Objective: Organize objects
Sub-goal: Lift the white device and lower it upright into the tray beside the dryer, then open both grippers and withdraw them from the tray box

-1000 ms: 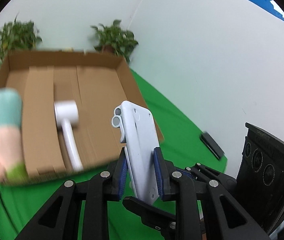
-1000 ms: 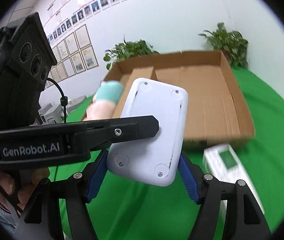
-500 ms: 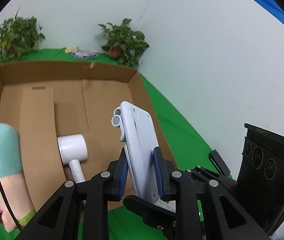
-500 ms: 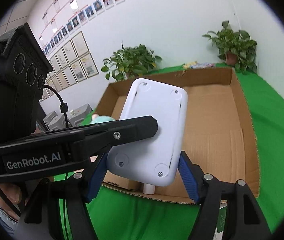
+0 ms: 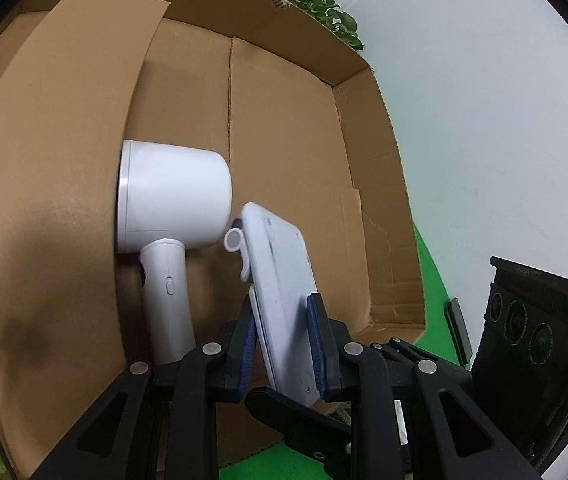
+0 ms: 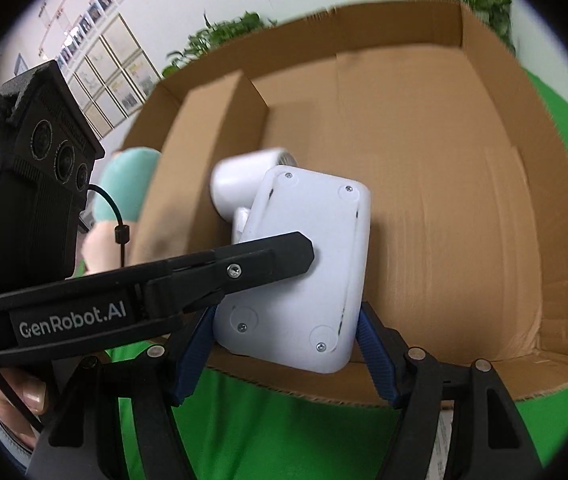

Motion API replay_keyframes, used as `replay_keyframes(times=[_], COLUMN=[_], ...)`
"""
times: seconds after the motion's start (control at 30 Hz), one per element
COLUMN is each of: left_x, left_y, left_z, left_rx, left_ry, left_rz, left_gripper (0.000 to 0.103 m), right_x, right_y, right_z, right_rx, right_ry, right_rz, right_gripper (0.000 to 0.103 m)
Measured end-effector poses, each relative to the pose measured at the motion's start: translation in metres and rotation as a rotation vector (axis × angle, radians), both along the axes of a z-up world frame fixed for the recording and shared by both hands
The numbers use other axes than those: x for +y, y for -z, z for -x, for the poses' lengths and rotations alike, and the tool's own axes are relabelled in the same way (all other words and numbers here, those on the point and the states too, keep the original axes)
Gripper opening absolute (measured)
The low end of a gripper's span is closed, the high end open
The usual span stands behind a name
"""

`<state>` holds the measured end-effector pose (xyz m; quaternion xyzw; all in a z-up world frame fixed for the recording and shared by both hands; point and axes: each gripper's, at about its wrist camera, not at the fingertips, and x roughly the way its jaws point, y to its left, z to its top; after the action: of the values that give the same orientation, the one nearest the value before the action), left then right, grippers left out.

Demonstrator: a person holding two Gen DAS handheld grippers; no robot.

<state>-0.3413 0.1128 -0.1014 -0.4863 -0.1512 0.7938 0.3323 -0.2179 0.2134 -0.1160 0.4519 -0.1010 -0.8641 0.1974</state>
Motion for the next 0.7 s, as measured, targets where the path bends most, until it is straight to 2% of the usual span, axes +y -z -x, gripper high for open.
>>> replay_keyframes(times=[0.27, 0.37, 0.47, 0.7], left_x=[0.015, 0.012, -0.001, -0.032], left_y=[0.004, 0.003, -0.006, -0.013], left_z=[-0.001, -0.008, -0.015, -0.02], left_rx=[0.021, 0.029, 0.068, 0.085], left_ry=[0.014, 0.009, -0.032, -0.072], left_rz=[0.094, 0.134, 0.146, 0.164], left_gripper=[0.025, 0.024, 0.024, 0.024], right_x=[0.007, 0.009, 0.009, -0.004], right_y=[0.01, 0.013, 0.017, 0.024], right_z=[0.0, 0.0, -0.001, -0.008], right_rx=[-0.037, -0.04, -0.043, -0.041], right_ry=[-0.008, 0.007, 0.01, -0.012], right_rz=[-0.005, -0.033, -0.053, -0.137], right_gripper=[0.068, 0.068, 0.068, 0.068])
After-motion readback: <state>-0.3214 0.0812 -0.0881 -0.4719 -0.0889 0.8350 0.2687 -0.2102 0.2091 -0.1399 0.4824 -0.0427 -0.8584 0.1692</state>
